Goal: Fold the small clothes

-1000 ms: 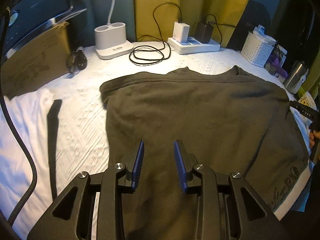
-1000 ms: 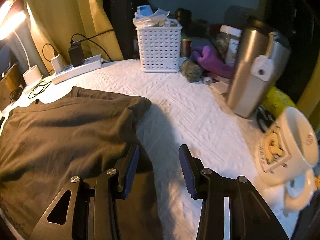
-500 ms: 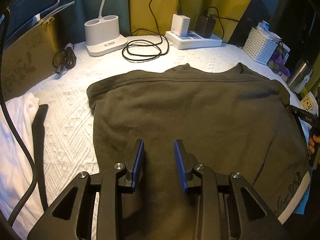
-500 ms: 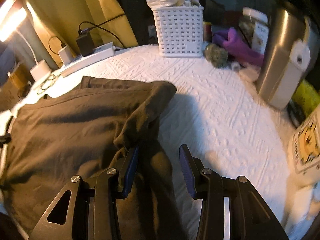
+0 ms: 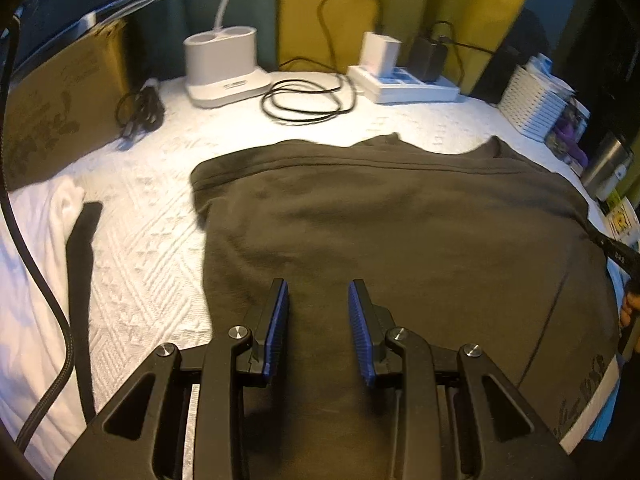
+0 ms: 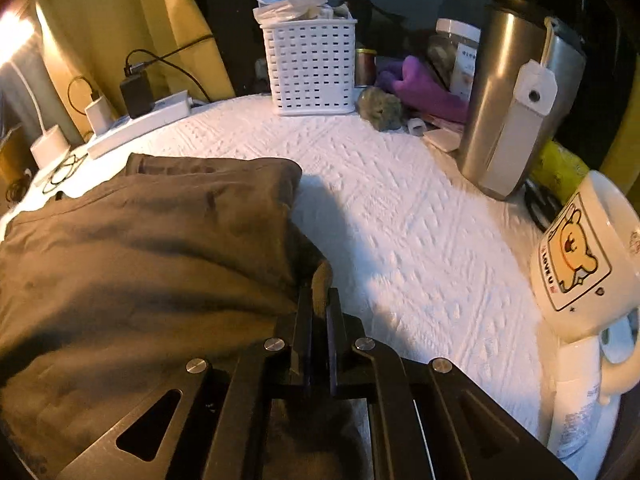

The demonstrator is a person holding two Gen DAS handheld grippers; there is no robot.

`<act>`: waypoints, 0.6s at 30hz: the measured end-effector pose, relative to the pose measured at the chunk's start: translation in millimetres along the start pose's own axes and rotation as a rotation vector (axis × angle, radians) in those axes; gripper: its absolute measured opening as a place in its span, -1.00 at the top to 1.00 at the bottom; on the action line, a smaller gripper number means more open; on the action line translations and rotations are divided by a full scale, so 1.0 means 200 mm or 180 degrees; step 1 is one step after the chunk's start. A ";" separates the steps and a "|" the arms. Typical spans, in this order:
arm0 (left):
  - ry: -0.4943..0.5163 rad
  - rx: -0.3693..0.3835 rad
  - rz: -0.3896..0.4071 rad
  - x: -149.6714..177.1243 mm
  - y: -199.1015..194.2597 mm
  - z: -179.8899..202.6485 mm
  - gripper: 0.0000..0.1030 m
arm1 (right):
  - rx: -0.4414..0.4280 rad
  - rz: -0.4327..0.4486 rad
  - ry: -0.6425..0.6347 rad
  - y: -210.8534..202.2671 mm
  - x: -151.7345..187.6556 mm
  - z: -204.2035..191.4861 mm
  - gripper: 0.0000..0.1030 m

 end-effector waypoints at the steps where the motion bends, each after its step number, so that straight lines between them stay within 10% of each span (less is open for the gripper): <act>1: -0.0022 0.0002 -0.0005 0.00 0.01 -0.01 0.40 | 0.0014 -0.0008 0.0016 0.00 0.00 0.00 0.90; 18: -0.0033 0.0095 0.0164 -0.18 0.08 -0.06 0.11 | 0.0118 0.0001 -0.0116 -0.03 -0.25 0.00 0.80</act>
Point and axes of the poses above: each gripper's, at about its wrist camera, not at the fingertips, and y roughly the way its jaws point, z to its right, x to its underside, the point moved 4 cm from there along y, roughly the way its jaws point, and after that the axes turned 12 degrees about -x, right-handed, at the moved point
